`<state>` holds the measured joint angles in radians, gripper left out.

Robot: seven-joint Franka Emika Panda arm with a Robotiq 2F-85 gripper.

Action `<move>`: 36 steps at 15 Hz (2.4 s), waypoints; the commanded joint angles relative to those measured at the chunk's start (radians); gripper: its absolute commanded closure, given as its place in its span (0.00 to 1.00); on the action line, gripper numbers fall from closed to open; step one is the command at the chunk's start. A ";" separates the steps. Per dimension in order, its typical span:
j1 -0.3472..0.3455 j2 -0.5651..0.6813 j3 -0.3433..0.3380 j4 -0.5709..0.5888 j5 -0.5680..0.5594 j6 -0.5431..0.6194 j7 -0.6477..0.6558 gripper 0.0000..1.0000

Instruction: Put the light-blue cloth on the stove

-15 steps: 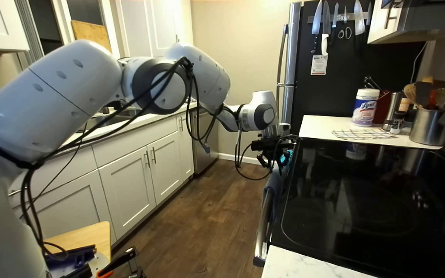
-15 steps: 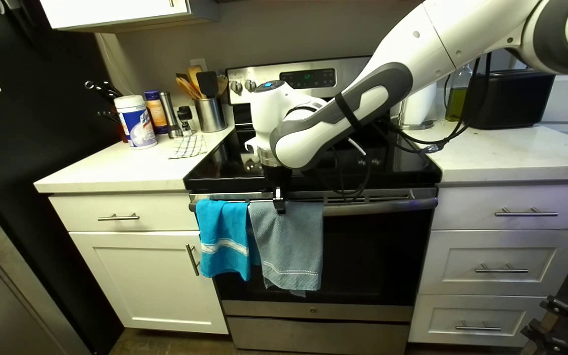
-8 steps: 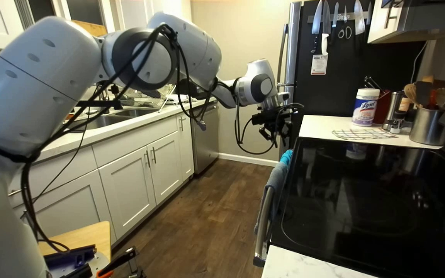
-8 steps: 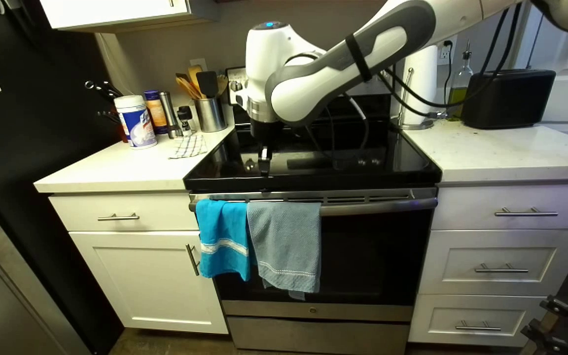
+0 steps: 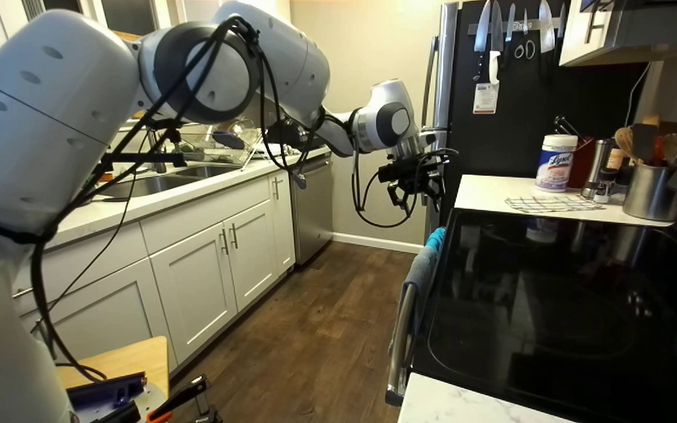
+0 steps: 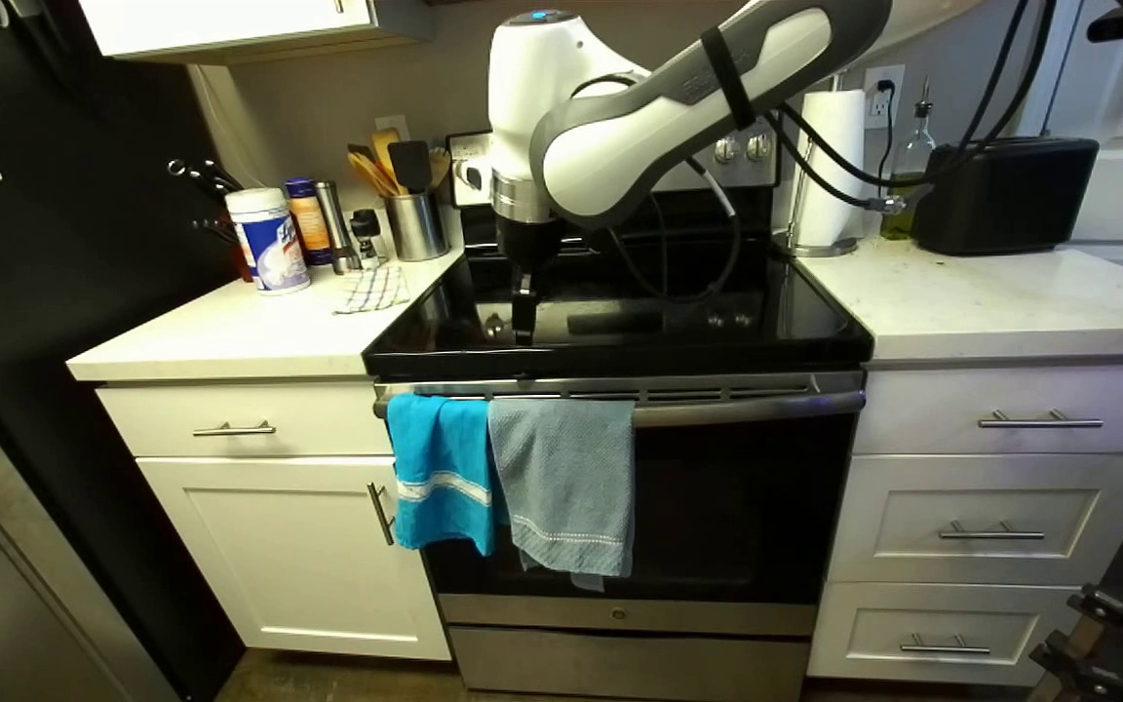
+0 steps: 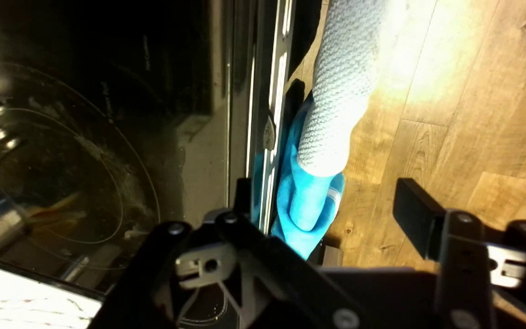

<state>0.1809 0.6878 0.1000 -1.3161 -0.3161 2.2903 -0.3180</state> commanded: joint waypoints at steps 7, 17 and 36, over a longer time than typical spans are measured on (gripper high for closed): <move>-0.006 0.126 0.015 0.017 0.027 -0.047 -0.045 0.26; -0.005 0.179 0.009 0.066 0.024 -0.083 -0.041 0.39; -0.007 0.215 0.002 0.125 0.023 -0.138 -0.039 0.87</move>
<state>0.1751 0.8928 0.1016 -1.2149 -0.3156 2.1774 -0.3180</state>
